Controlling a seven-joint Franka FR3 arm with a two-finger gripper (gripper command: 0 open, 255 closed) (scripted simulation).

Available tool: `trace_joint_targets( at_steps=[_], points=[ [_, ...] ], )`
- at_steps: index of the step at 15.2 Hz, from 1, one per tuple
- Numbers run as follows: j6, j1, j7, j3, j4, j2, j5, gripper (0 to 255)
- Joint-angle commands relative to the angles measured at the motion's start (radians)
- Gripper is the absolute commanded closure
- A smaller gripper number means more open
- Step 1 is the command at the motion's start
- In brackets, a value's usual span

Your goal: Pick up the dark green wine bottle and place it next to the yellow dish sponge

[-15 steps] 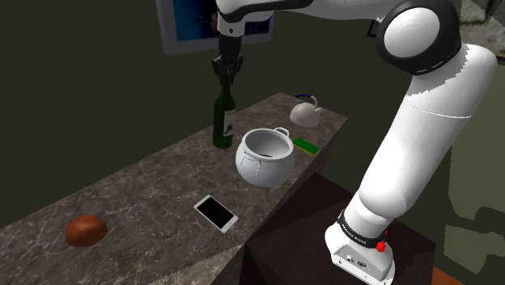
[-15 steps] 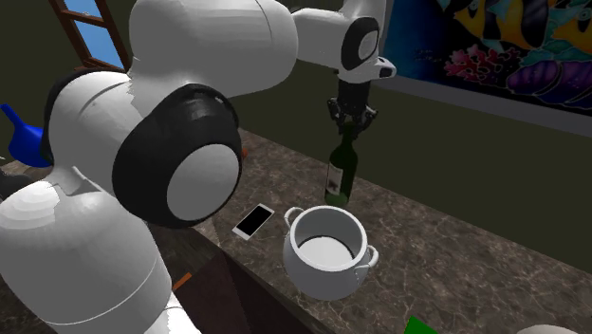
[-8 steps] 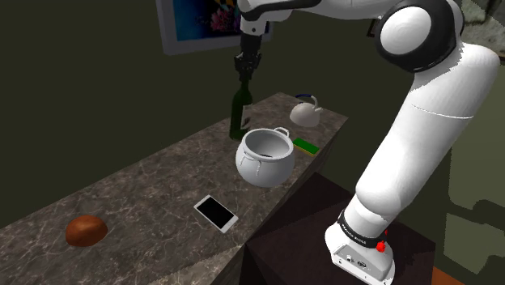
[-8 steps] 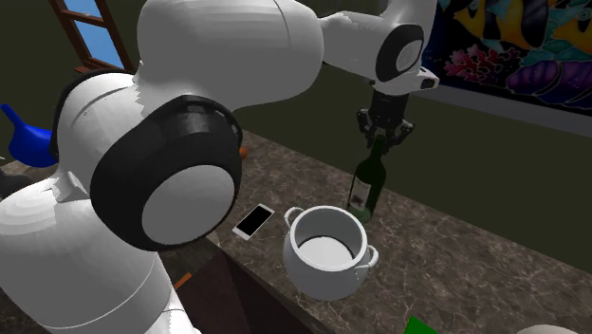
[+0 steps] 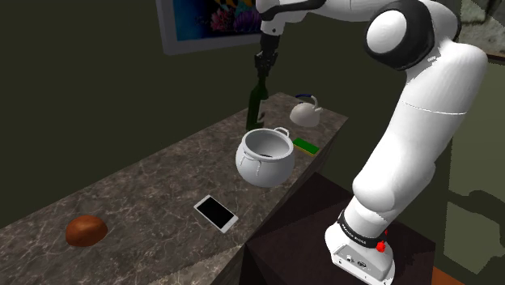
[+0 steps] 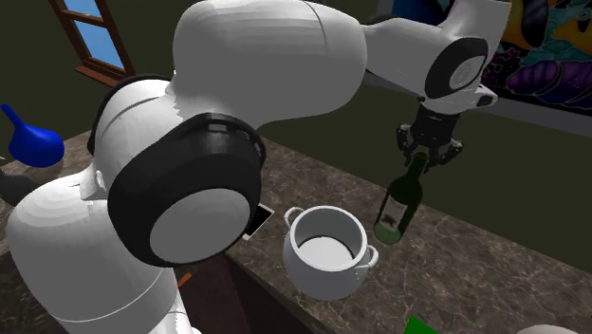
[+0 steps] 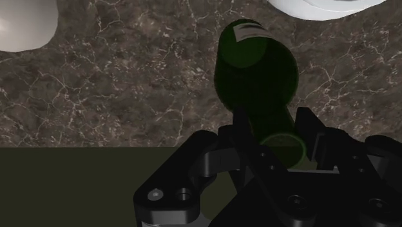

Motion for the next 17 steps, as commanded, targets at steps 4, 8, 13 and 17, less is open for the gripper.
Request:
trace_joint_targets(
  at_steps=[4,8,13,17],
  points=[
    [-0.032,-0.064,-0.11,-0.043,0.089,0.061,0.018,255],
    [-0.063,-0.12,-0.195,-0.074,0.187,0.131,0.038,255],
    [-0.123,-0.199,-0.294,-0.103,0.357,0.248,0.067,255],
    [-0.198,-0.272,-0.364,-0.118,0.557,0.378,0.095,255]
  ],
)
